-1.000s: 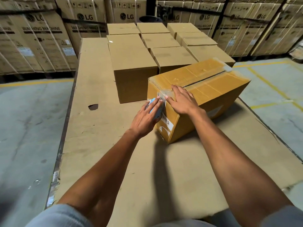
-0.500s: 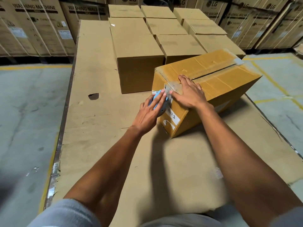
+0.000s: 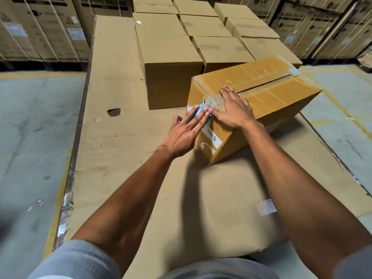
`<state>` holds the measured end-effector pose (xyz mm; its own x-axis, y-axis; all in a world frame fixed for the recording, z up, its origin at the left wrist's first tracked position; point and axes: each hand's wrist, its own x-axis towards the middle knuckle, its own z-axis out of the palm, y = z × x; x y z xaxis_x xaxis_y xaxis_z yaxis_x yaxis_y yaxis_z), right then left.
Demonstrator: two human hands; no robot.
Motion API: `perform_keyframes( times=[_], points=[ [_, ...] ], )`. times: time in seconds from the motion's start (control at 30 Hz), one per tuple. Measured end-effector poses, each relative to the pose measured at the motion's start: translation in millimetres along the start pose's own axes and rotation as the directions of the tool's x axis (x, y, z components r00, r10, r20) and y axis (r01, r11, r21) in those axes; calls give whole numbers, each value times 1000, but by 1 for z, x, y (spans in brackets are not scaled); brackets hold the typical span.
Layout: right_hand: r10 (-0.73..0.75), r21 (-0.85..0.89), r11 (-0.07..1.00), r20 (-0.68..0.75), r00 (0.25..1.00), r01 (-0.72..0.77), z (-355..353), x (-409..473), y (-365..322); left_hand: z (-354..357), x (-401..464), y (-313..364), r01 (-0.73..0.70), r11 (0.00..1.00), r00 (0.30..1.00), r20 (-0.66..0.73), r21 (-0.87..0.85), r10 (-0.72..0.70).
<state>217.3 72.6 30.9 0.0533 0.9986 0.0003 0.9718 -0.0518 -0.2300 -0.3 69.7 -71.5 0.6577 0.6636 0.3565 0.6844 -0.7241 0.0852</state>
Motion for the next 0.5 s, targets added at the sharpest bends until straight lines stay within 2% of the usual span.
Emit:
perform_keyframes(
  times=[0.17, 0.5],
  points=[
    [-30, 29, 999, 34, 999, 29, -2, 2, 2, -5, 6, 1, -16, 1000, 1000, 20, 7, 16],
    [-60, 38, 998, 83, 995, 57, -4, 5, 3, 4, 14, -10, -57, 998, 997, -46, 25, 59]
  ],
)
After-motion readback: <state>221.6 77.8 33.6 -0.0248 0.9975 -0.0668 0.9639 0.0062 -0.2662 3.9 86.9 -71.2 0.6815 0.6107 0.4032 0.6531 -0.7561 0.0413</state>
